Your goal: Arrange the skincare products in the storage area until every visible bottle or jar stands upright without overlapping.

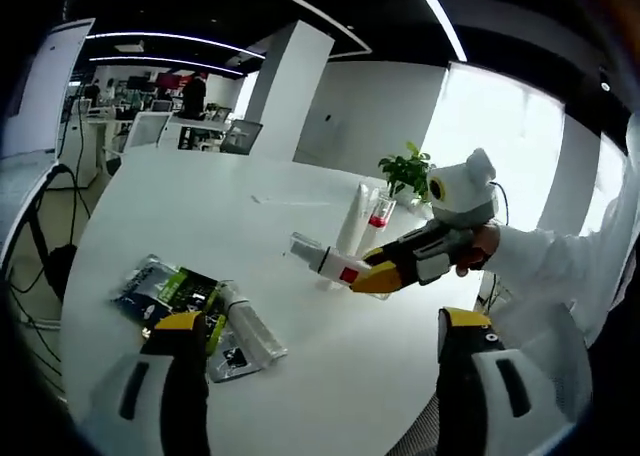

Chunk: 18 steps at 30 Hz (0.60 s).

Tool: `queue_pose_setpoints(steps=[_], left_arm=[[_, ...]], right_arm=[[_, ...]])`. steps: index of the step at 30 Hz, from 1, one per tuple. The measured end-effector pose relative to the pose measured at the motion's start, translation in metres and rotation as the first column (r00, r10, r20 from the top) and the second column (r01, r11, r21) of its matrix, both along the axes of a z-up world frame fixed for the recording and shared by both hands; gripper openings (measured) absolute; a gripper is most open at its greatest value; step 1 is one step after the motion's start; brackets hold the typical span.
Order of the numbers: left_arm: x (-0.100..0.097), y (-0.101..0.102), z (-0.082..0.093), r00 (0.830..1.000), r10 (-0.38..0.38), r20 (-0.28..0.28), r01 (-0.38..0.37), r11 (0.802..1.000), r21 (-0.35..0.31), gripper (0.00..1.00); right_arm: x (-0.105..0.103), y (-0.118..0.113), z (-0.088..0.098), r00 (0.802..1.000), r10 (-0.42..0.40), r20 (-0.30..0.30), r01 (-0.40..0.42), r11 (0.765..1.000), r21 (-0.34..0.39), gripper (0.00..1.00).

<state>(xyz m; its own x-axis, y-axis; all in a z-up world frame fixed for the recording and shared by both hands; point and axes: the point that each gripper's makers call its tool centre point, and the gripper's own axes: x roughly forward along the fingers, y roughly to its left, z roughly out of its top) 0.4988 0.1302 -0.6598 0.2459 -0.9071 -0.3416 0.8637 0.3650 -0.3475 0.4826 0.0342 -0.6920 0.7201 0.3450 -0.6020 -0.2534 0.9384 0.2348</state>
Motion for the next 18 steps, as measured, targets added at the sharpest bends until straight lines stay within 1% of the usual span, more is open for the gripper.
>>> queue_pose_setpoints(steps=[3, 5, 6, 7, 9, 10, 11, 12, 13, 14, 15, 16, 18], left_arm=[[-0.002, -0.007, 0.007, 1.0, 0.001, -0.016, -0.002, 0.999, -0.036, 0.93], [-0.003, -0.011, 0.01, 0.999, -0.002, -0.042, -0.001, 0.998, -0.058, 0.93], [-0.003, -0.014, 0.013, 0.998, 0.004, -0.057, -0.009, 0.997, -0.074, 0.93], [-0.002, -0.016, 0.015, 0.998, 0.009, -0.07, -0.015, 0.996, -0.089, 0.93], [-0.004, -0.022, 0.024, 0.996, 0.0, -0.089, -0.012, 0.991, -0.133, 0.92], [-0.004, -0.025, 0.028, 0.995, -0.002, -0.101, -0.014, 0.988, -0.154, 0.92], [-0.005, -0.028, 0.032, 0.993, -0.007, -0.115, -0.014, 0.984, -0.177, 0.92], [-0.004, -0.031, 0.038, 0.991, -0.01, -0.134, -0.017, 0.979, -0.204, 0.91], [-0.002, -0.032, 0.039, 0.99, 0.006, -0.138, -0.035, 0.977, -0.21, 0.89], [0.008, -0.032, 0.037, 0.991, 0.06, -0.119, -0.082, 0.978, -0.191, 0.89], [0.01, -0.033, 0.035, 0.993, 0.066, -0.099, -0.083, 0.981, -0.176, 0.89], [0.01, -0.034, 0.033, 0.994, 0.058, -0.098, -0.074, 0.984, -0.165, 0.89], [0.01, -0.039, 0.034, 0.99, 0.048, -0.129, -0.071, 0.981, -0.182, 0.85]], right_arm=[[-0.01, 0.001, 0.005, 1.0, -0.011, 0.009, 0.011, 0.999, 0.05, 0.14], [-0.015, 0.002, 0.008, 1.0, -0.015, 0.023, 0.013, 0.997, 0.08, 0.14], [-0.016, 0.005, 0.013, 0.999, -0.023, 0.038, 0.018, 0.992, 0.126, 0.14], [-0.018, 0.006, 0.014, 0.999, -0.034, 0.032, 0.029, 0.987, 0.158, 0.14], [-0.021, 0.01, 0.021, 0.998, -0.033, 0.051, 0.022, 0.978, 0.209, 0.14], [-0.022, 0.01, 0.023, 0.998, -0.032, 0.058, 0.019, 0.976, 0.218, 0.14], [-0.024, 0.013, 0.029, 0.996, -0.011, 0.093, -0.009, 0.975, 0.221, 0.14], [-0.025, 0.014, 0.031, 0.994, 0.003, 0.113, -0.027, 0.977, 0.213, 0.14], [-0.028, 0.014, 0.029, 0.996, -0.008, 0.094, -0.012, 0.977, 0.212, 0.14], [-0.029, 0.015, 0.029, 0.995, 0.008, 0.104, -0.029, 0.979, 0.2, 0.14], [-0.03, 0.015, 0.028, 0.995, 0.005, 0.104, -0.026, 0.979, 0.205, 0.14], [-0.031, 0.015, 0.029, 0.995, 0.001, 0.101, -0.023, 0.976, 0.217, 0.14], [-0.034, 0.017, 0.034, 0.994, -0.002, 0.112, -0.026, 0.967, 0.252, 0.14]])
